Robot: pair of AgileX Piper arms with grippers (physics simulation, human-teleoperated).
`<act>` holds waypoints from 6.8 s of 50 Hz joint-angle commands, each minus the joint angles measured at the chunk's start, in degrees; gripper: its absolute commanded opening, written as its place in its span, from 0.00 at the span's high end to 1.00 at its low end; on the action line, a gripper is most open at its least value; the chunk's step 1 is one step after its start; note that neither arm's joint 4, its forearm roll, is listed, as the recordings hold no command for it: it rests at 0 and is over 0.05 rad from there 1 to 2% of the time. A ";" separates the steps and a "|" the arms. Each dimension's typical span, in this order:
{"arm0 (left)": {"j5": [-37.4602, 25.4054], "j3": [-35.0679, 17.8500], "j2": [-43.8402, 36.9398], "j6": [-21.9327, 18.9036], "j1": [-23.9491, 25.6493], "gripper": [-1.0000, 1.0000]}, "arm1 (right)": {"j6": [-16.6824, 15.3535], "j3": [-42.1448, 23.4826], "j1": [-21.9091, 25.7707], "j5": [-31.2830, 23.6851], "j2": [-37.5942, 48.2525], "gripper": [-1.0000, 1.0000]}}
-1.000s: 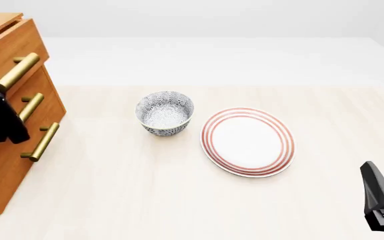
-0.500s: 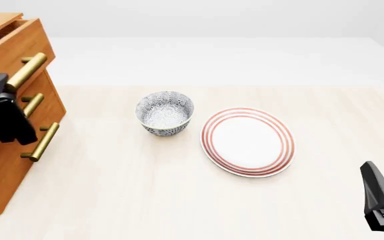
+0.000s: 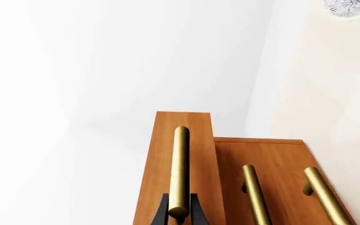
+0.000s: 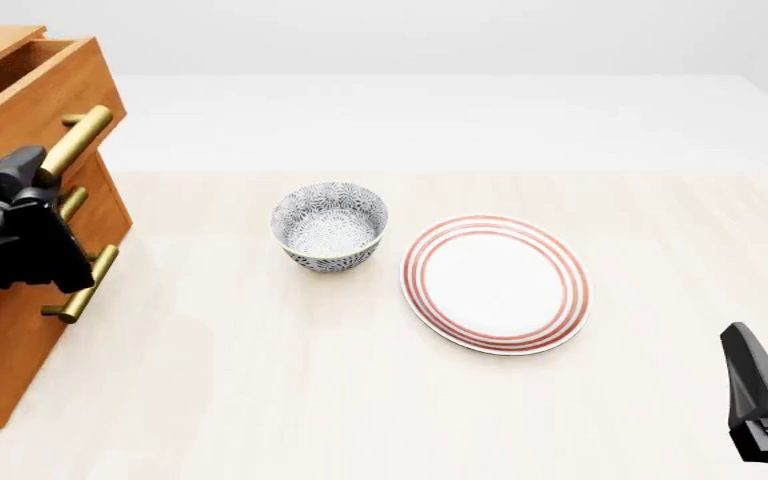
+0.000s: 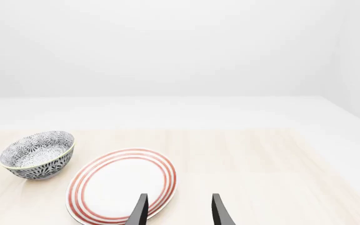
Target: Open the top drawer of the cabinet.
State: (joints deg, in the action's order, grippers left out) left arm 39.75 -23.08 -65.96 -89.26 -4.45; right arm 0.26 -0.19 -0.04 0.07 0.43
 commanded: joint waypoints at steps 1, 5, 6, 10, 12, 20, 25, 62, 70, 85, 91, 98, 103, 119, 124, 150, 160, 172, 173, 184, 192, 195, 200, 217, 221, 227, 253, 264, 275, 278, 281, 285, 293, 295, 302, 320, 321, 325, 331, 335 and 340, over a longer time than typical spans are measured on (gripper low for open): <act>-2.42 0.24 2.71 -1.02 4.12 1.00 | -0.01 0.00 0.01 0.00 0.00 0.00; -3.34 0.05 3.81 -1.14 4.69 1.00 | 0.01 0.00 -0.01 0.00 0.00 0.00; -3.24 0.09 3.87 -1.26 4.83 1.00 | -0.01 0.00 0.00 0.00 0.00 0.00; -3.54 -0.04 4.27 -1.34 5.26 1.00 | 0.01 0.00 0.01 0.00 0.00 0.00; -3.59 -0.16 4.25 -1.32 5.64 1.00 | 0.00 0.00 0.00 0.00 -0.01 0.00; -3.82 -0.18 4.86 -2.05 6.81 1.00 | 0.00 0.00 0.00 0.00 0.00 0.00; -4.19 -0.15 5.09 -1.77 7.42 1.00 | 0.00 0.00 0.01 0.00 0.00 0.00; -4.84 1.72 8.90 -1.83 11.62 1.00 | 0.00 0.00 0.00 0.00 0.00 0.00; -6.14 1.34 9.39 -1.33 12.05 0.00 | 0.01 0.00 -0.01 0.00 -0.01 0.00; -6.14 1.34 9.39 -1.33 12.05 0.00 | -0.01 0.00 0.00 0.00 0.00 0.00; -6.14 1.34 9.39 -1.33 12.05 0.00 | 0.01 0.00 -0.01 0.00 -0.01 0.00; -6.14 1.34 9.39 -1.33 12.05 0.00 | 0.01 0.00 0.00 0.00 0.00 0.00; -6.14 1.34 9.39 -1.33 12.05 0.00 | 0.00 0.00 0.02 0.00 0.01 0.00; -37.58 -12.27 24.53 24.59 21.09 0.00 | -0.01 0.00 0.00 0.00 0.01 0.00; -40.37 -13.71 25.40 28.34 21.32 0.00 | -0.01 0.00 0.01 0.00 0.01 0.00; -56.41 -26.37 23.69 52.68 15.14 0.00 | 0.01 0.00 0.01 -0.05 -0.04 0.00; -59.67 -28.60 21.83 58.33 12.10 0.00 | 0.03 0.01 0.01 -0.01 -0.01 0.00; -63.60 -30.82 20.59 64.56 8.42 0.00 | 0.02 0.03 0.01 -0.06 -0.07 0.00; -64.45 -30.88 20.75 65.01 6.74 0.00 | 0.02 0.03 0.01 -0.08 -0.10 0.00; -66.18 -34.20 16.94 70.82 6.91 0.00 | 0.01 0.01 0.02 -0.10 -0.11 0.00; -67.65 -36.34 14.91 74.24 6.65 0.00 | 0.01 -0.01 0.02 -0.11 -0.10 0.00; -68.29 -36.99 14.07 75.16 6.30 0.00 | 0.01 -0.01 0.02 -0.11 -0.09 0.00; -68.89 -37.58 12.10 80.49 7.04 0.00 | 0.01 -0.01 0.02 -0.10 -0.09 0.00; -71.08 -38.93 11.62 86.18 6.14 0.00 | 0.02 0.02 0.02 -0.05 -0.06 0.00; -72.81 -39.40 11.36 87.00 4.77 0.00 | 0.02 0.02 0.02 -0.01 -0.03 0.00; -74.69 -40.46 11.09 87.82 4.04 0.00 | 0.03 0.02 0.02 0.01 -0.01 0.00; -84.18 -46.61 7.03 88.75 3.79 0.00 | 0.01 0.02 0.01 0.00 0.00 0.00; -88.01 -49.51 5.01 88.43 4.58 0.00 | 0.02 0.02 0.01 0.01 -0.02 0.00; -91.37 -53.05 3.40 87.28 4.35 0.00 | 0.02 0.02 0.02 0.01 -0.01 0.00; -92.25 -53.75 2.78 87.61 4.75 0.00 | 0.00 0.02 0.03 0.01 -0.01 0.00; -93.57 -55.07 2.65 87.69 4.80 0.00 | 0.01 0.02 0.03 0.01 -0.01 0.00; -94.97 -56.57 2.73 87.52 4.91 0.00 | 0.01 0.02 0.03 0.01 0.00 0.00; -96.10 -56.98 3.23 88.70 4.72 0.00 | 0.02 0.02 0.00 0.01 -0.03 0.00; -96.09 -56.83 3.24 88.64 4.70 0.00 | 0.04 0.04 0.02 -0.02 -0.03 0.00; -94.67 -54.45 3.76 90.06 4.71 0.00 | 0.03 0.03 0.01 0.04 0.03 0.00; -91.43 -50.54 3.86 90.73 4.40 0.00 | 0.02 0.03 0.01 -0.07 -0.08 0.00; -91.43 -50.54 3.86 90.73 4.40 0.00 | 0.02 0.03 0.01 -0.07 -0.08 0.00; -91.43 -50.54 3.86 90.73 4.40 0.00 | 0.02 0.03 0.01 -0.07 -0.08 0.00; -91.43 -50.54 3.86 90.73 4.40 0.00 | 0.02 0.03 0.01 -0.07 -0.08 0.00; -91.43 -50.54 3.86 90.73 4.40 0.00 | 0.02 0.03 0.01 -0.07 -0.08 0.00; -91.43 -50.54 3.86 90.73 4.40 0.00 | 0.02 0.03 0.01 -0.07 -0.08 0.00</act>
State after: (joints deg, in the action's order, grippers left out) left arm -51.85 -73.83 -62.10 1.42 -0.04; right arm 0.27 -0.16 -0.04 0.01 0.35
